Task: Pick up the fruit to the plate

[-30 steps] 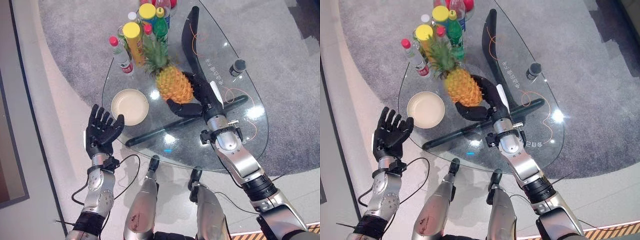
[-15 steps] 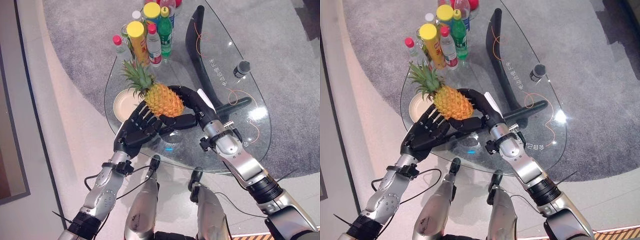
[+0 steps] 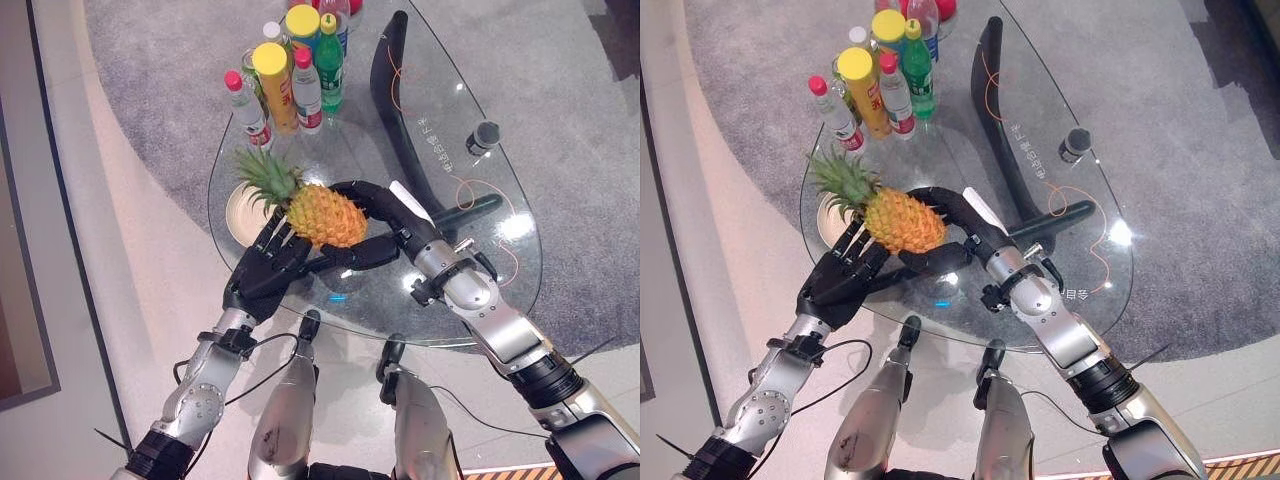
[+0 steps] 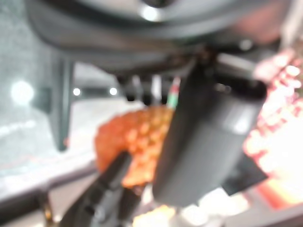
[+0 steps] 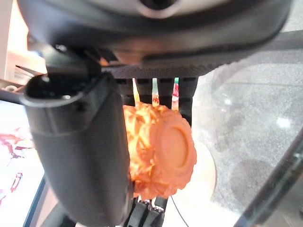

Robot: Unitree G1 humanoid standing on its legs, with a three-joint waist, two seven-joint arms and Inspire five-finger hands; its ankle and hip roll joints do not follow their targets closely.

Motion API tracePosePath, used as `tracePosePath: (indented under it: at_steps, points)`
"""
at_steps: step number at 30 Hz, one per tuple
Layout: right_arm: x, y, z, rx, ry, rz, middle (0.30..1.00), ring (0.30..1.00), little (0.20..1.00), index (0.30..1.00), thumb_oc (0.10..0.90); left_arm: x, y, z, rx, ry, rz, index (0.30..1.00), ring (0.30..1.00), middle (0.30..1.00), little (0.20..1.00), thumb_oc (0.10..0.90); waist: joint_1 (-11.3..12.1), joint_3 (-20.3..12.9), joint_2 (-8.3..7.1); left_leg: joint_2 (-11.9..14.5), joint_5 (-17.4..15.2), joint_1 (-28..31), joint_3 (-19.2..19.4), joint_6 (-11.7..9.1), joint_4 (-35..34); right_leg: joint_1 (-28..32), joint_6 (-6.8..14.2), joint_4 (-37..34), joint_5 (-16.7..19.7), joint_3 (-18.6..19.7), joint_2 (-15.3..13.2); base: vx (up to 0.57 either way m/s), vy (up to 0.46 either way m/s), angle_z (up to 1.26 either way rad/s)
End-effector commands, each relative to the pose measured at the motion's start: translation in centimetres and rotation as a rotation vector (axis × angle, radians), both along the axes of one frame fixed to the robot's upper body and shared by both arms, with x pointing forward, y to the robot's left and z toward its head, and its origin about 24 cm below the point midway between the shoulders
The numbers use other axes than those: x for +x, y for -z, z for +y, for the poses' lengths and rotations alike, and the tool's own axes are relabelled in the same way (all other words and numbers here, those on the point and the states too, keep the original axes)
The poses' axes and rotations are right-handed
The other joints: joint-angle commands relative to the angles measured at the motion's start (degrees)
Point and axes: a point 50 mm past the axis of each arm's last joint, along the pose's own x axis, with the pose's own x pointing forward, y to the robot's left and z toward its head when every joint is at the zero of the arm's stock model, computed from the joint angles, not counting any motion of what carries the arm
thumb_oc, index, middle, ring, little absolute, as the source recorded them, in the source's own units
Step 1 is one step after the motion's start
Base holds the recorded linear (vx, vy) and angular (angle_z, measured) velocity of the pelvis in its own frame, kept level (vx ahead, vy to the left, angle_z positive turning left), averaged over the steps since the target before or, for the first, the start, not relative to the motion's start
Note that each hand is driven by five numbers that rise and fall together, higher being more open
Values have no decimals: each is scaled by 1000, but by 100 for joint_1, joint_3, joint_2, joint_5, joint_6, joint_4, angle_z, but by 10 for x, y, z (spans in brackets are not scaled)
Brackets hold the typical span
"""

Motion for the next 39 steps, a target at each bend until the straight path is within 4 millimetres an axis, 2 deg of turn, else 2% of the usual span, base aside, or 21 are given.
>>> tracePosePath:
  at_steps: [1, 10, 13, 17, 21, 31, 39]
  points:
    - [-24, -28, 23, 3, -188, -177, 300, 300, 200, 300, 100, -4, -89, -5, -180, 61, -512, 900, 900, 900, 900, 800, -94, -146, -60, -618, -402, 7, 163, 704, 560, 461, -444, -480, 472, 141, 573, -6, -27, 4]
    - [-24, -50, 0, 209, -62, -319, 300, 300, 200, 300, 100, -4, -86, 3, -181, 14, -498, 900, 900, 900, 900, 800, -139, -169, -120, -607, -460, 60, 168, 728, 559, 513, -417, -510, 478, 175, 609, -1, -4, 0]
    - [-31, -60, -8, 284, -46, -382, 300, 300, 200, 300, 100, -4, -83, 5, -192, -10, -486, 900, 900, 900, 900, 800, -196, -205, -123, -601, -480, 77, 178, 735, 569, 523, -415, -508, 473, 231, 628, 0, 0, 0]
    - [-41, -61, -10, 282, -85, -392, 300, 300, 200, 300, 100, -7, -80, 7, -220, -20, -486, 900, 900, 900, 900, 800, -245, -223, -103, -590, -482, 66, 189, 737, 579, 500, -407, -490, 465, 276, 631, 3, 8, 0]
    - [-47, -58, -6, 242, -151, -366, 300, 300, 200, 300, 100, -8, -80, 8, -236, -21, -487, 900, 900, 900, 900, 800, -258, -218, -99, -586, -471, 57, 187, 725, 587, 495, -404, -484, 463, 291, 623, 0, 0, 0]
    - [-52, -49, 22, 117, -362, -265, 300, 300, 200, 300, 100, -6, -82, 2, -232, -5, -482, 900, 900, 900, 900, 800, -222, -146, -75, -609, -417, -19, 130, 706, 633, 453, -414, -448, 467, 301, 605, 0, 0, 0]
    - [-57, -51, 44, 129, -484, -243, 300, 300, 200, 300, 100, -4, -83, -5, -223, 14, -465, 900, 900, 900, 900, 800, -172, -146, -55, -643, -416, -89, 63, 718, 693, 398, -412, -422, 485, 355, 598, 0, 0, 0]
